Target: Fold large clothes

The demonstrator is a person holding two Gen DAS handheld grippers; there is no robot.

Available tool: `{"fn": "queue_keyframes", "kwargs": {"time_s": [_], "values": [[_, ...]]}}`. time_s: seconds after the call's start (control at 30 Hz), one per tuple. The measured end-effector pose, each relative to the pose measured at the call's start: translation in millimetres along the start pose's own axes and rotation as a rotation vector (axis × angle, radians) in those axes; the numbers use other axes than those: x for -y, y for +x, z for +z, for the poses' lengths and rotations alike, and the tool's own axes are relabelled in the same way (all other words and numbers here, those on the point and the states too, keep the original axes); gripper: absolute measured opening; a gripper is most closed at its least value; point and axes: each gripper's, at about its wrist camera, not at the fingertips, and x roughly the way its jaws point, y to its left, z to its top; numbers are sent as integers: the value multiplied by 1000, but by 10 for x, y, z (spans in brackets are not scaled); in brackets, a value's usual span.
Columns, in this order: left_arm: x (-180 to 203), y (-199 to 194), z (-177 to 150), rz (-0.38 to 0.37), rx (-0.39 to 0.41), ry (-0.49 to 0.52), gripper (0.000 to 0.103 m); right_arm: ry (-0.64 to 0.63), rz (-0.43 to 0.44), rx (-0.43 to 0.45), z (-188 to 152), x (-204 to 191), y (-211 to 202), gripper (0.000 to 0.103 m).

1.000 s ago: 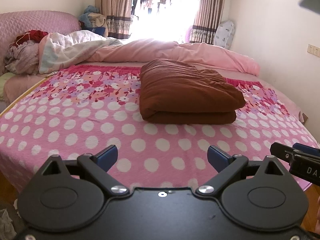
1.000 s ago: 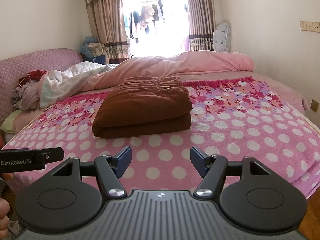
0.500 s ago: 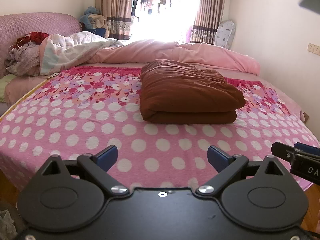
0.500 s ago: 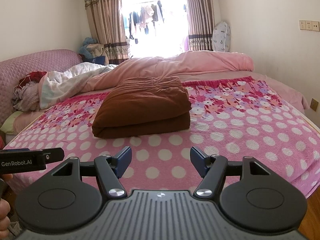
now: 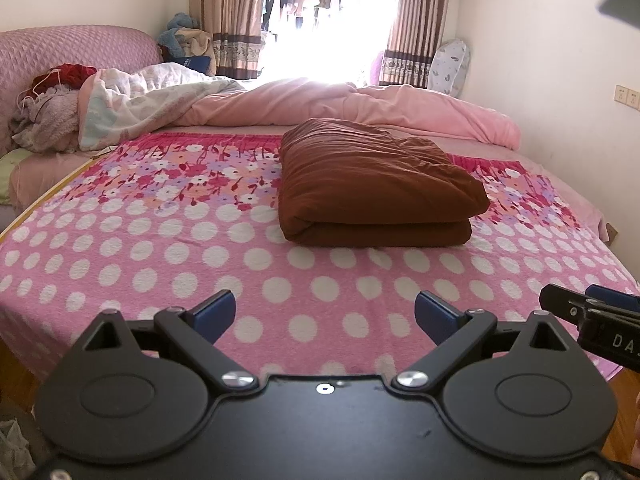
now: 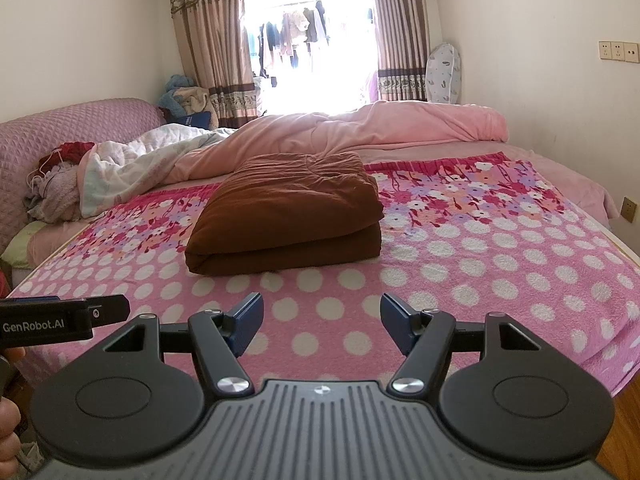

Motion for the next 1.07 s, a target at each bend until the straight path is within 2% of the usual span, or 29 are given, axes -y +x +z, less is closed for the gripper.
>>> {"fn": "queue_keyframes", "kwargs": {"time_s": [1.07], "values": [[29,-26,-2,-8,0,15,99,2,2,-1,-43,-32,-29,79]]}}
